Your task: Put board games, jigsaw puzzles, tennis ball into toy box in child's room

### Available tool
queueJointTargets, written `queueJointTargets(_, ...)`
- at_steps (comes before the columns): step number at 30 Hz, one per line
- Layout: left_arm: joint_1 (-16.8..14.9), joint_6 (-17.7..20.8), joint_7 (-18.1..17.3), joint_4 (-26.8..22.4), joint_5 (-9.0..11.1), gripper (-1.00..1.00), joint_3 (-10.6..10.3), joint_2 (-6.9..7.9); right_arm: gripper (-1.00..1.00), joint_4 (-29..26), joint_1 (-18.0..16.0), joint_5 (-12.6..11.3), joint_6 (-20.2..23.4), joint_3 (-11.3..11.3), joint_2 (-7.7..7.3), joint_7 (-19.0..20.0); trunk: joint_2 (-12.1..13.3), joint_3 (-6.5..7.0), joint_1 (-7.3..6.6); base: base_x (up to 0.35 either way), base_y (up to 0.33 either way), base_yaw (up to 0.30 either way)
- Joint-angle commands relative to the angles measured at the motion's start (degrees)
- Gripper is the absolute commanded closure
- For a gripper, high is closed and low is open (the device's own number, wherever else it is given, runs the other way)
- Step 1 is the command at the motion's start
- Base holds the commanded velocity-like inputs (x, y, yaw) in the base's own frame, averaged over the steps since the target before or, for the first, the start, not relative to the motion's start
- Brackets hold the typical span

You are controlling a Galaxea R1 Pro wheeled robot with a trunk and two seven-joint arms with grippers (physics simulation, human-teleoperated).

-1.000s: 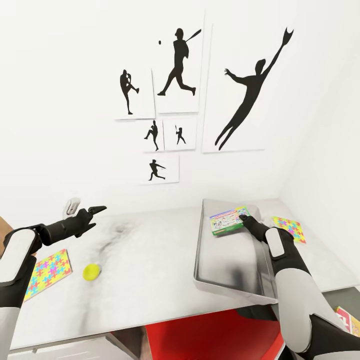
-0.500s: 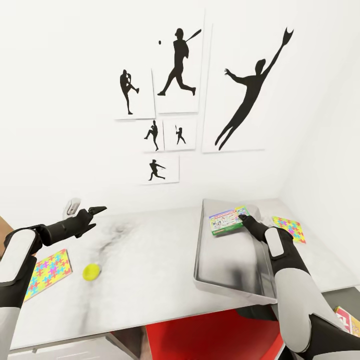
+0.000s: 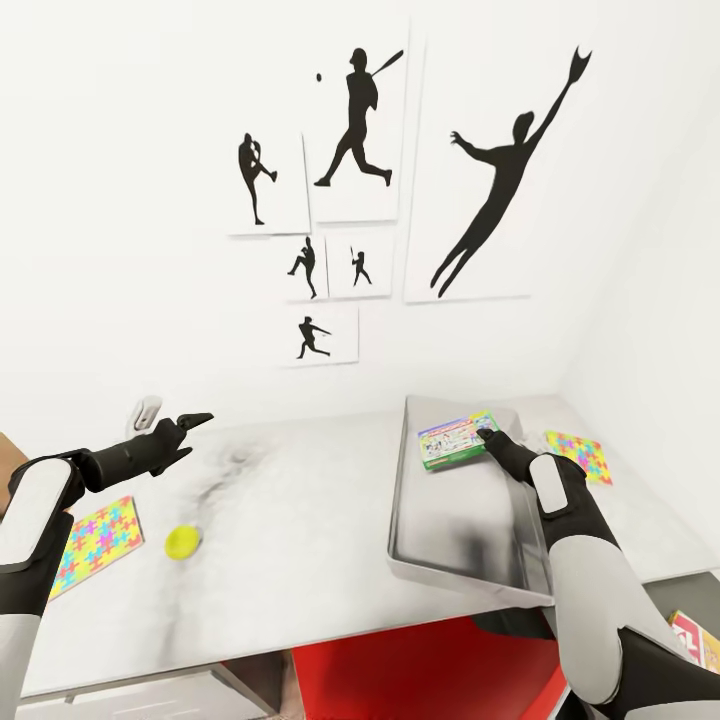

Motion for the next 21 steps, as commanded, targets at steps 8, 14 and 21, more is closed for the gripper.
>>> queueJointTargets(8,-0.1,0.2,0.6,0.0,0.6,-1.00,0.1,0.00,1.00,-0.1,-0.1,-0.6,0.3,-0.2,0.05,-0.3,-0.1,-0.78,0.03,0.000,0.000,0.000)
queueJointTargets(14,-0.1,0.2,0.6,0.0,0.6,-1.00,0.1,0.00,1.00,-0.1,-0.1,-0.6,0.2,0.2,0.03,-0.3,-0.1,-1.30,0.03,0.000,0.000,0.000)
queueJointTargets(21,-0.1,0.2,0.6,0.0,0.6,-1.00,0.3,0.00,1.00,-0.1,-0.1,-0.6,0.2,0.8,0.05,-0.3,-0.1,-1.76,0.03,0.000,0.000,0.000)
